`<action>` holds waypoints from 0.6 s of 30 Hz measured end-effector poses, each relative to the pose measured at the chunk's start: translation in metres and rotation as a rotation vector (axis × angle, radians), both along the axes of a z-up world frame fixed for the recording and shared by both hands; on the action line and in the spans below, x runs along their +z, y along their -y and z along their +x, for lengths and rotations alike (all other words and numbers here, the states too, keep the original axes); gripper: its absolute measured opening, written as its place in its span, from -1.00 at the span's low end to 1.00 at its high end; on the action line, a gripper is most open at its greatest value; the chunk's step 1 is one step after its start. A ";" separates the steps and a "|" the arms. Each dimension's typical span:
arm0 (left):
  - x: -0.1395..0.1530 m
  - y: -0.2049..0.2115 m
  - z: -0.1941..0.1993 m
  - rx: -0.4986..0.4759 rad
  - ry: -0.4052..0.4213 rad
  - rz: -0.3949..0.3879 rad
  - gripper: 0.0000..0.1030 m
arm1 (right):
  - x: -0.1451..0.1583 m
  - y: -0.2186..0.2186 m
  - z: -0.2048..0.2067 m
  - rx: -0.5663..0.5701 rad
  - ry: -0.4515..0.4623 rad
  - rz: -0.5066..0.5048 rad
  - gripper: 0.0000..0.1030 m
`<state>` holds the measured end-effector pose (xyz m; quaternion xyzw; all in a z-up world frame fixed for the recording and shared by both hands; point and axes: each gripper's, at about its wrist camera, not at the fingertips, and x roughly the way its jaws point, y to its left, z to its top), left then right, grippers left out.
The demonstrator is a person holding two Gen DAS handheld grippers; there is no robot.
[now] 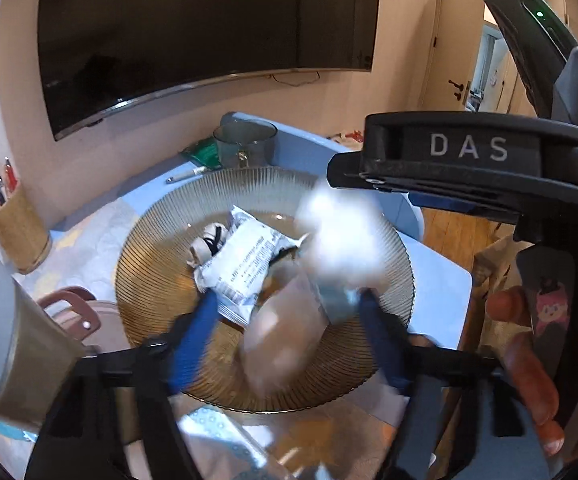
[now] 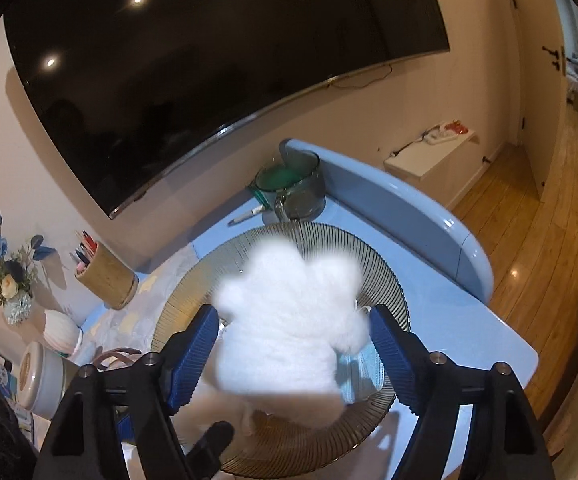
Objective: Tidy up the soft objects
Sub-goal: 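Carry the sponge bag and plush to the glass plate and release both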
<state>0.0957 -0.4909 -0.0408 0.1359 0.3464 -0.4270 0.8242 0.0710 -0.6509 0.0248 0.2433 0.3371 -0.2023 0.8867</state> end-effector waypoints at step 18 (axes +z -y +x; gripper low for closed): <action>0.052 -0.141 -0.058 -0.066 0.030 -0.139 0.48 | 0.018 -0.057 -0.085 -0.022 0.004 -0.058 0.48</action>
